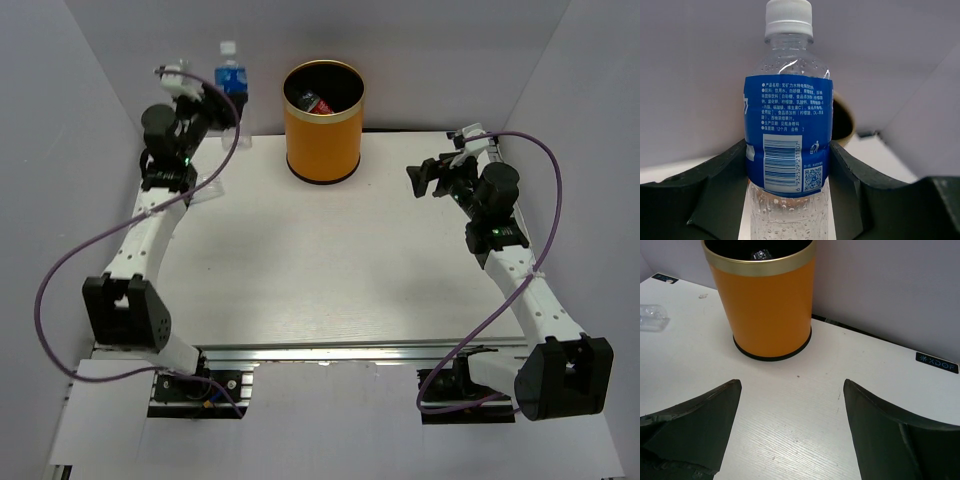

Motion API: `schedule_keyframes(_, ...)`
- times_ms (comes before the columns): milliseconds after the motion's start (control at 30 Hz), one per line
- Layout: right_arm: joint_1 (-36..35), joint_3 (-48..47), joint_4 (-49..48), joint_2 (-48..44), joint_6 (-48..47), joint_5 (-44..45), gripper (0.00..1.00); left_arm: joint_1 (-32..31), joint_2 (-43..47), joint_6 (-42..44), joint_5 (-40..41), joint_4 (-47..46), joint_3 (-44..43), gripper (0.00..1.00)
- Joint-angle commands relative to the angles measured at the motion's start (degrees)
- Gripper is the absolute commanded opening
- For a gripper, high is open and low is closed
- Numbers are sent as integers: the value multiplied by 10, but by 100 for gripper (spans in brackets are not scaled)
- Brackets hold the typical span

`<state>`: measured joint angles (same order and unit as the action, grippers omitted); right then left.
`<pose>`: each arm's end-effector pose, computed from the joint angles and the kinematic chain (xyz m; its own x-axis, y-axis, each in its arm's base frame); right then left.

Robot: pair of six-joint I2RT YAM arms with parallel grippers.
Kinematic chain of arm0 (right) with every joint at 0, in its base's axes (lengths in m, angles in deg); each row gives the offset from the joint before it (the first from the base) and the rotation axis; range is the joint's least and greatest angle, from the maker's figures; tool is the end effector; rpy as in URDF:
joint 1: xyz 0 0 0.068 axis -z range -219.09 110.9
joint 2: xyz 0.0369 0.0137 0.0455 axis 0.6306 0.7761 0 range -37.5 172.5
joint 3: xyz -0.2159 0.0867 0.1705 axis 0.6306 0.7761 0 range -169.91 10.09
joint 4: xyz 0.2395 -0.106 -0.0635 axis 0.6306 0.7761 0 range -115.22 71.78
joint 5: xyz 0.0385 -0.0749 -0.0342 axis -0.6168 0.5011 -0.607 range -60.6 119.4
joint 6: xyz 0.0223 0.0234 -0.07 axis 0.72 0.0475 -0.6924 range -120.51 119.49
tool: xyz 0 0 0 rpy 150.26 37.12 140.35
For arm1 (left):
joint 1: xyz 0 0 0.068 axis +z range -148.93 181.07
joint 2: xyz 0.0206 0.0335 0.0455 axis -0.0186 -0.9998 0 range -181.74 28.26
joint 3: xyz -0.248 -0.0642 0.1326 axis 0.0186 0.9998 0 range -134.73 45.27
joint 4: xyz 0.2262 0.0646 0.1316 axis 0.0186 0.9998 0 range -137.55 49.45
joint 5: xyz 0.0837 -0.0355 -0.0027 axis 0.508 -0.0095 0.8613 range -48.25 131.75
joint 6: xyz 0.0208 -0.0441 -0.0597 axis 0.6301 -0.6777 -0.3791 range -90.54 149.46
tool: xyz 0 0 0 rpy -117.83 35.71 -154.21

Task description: Put the plastic bottles in the bin

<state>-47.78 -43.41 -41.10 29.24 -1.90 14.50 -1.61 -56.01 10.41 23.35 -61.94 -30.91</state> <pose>0.3011 0.0630 0.3775 0.0553 -0.0153 -0.9984 -0.3987 0.9164 -0.0361 0.3856 -0.0388 0.4310 -0.0130 -0.3093 -0.9509 0.3739 0.8805 -0.2915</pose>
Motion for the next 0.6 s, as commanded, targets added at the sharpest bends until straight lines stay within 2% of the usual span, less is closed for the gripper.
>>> schedule_keyframes(0, 2, -20, -6, -18, -12, 20, 89, -46, -110, -52, 35, -44, -119, 43)
schedule_keyframes(100, 2, -18, -7, -18, -16, 19, 89, -89, -198, -44, 86, -48, -273, 42)
schedule_keyframes(200, 3, -21, 1, -16, -31, 30, 89, -120, -278, -35, 142, -58, -361, 45)
schedule_keyframes(233, 3, -22, 3, -15, -33, 36, 89, -124, -298, -34, 174, -58, -424, 45)
schedule_keyframes(300, 3, -21, 6, -14, -35, 47, 89, -132, -357, -35, 191, -66, -485, 44)
schedule_keyframes(367, 3, -21, 2, -11, -35, 44, 89, -145, -386, -46, 225, -101, -540, 43)
schedule_keyframes(467, 3, -28, 6, -2, -34, 33, 89, -166, -421, -38, 279, -170, -549, 44)
schedule_keyframes(500, 3, -29, 8, 1, -34, 34, 89, -173, -431, -32, 282, -206, -557, 47)
schedule_keyframes(567, 3, -32, 12, 2, -38, 39, 89, -188, -474, -11, 301, -210, -614, 51)
